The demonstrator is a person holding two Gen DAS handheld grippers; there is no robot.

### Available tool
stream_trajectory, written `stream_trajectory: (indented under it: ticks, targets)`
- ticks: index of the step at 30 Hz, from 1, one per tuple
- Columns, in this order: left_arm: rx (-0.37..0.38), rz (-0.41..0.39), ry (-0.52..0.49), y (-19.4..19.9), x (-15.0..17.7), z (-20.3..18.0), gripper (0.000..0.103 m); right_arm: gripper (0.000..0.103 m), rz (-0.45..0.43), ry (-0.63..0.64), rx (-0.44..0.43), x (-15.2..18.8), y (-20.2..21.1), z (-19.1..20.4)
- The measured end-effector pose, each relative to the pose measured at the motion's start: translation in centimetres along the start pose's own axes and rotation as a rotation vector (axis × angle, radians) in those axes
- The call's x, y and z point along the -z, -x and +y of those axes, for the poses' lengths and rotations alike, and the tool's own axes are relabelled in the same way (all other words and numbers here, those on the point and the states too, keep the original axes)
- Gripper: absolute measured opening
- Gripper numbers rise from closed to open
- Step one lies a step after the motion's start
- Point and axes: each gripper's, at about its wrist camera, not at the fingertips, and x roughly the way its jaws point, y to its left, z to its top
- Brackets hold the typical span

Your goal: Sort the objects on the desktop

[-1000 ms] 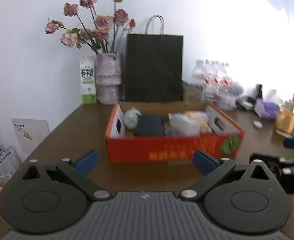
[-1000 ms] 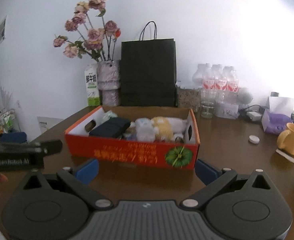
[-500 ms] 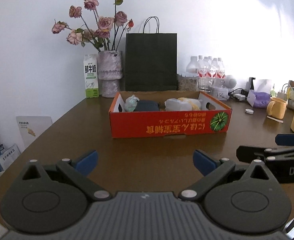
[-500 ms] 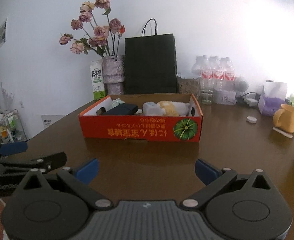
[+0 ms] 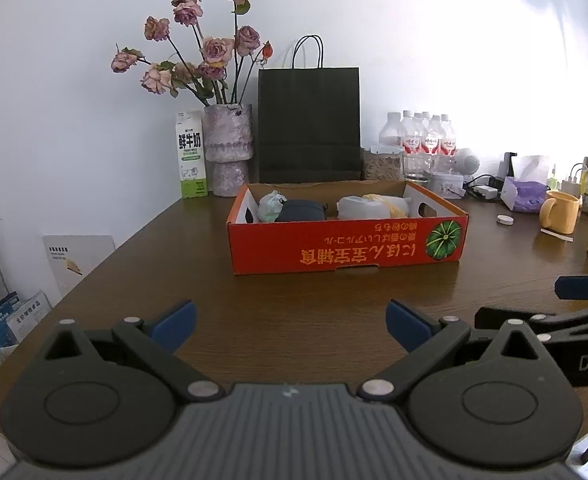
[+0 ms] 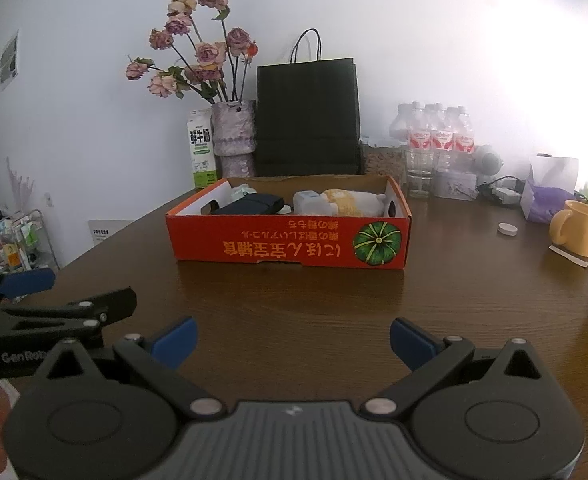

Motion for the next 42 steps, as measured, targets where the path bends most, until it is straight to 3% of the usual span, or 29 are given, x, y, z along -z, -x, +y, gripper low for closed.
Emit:
stream_trajectory:
  ticks: [42]
  targets:
    - [-0.006,-0.014,-0.008,0.36,-0.10,0.13,0.103,0.103,-0.014,0.007,-0.005,-0.14,0.38,-0.02]
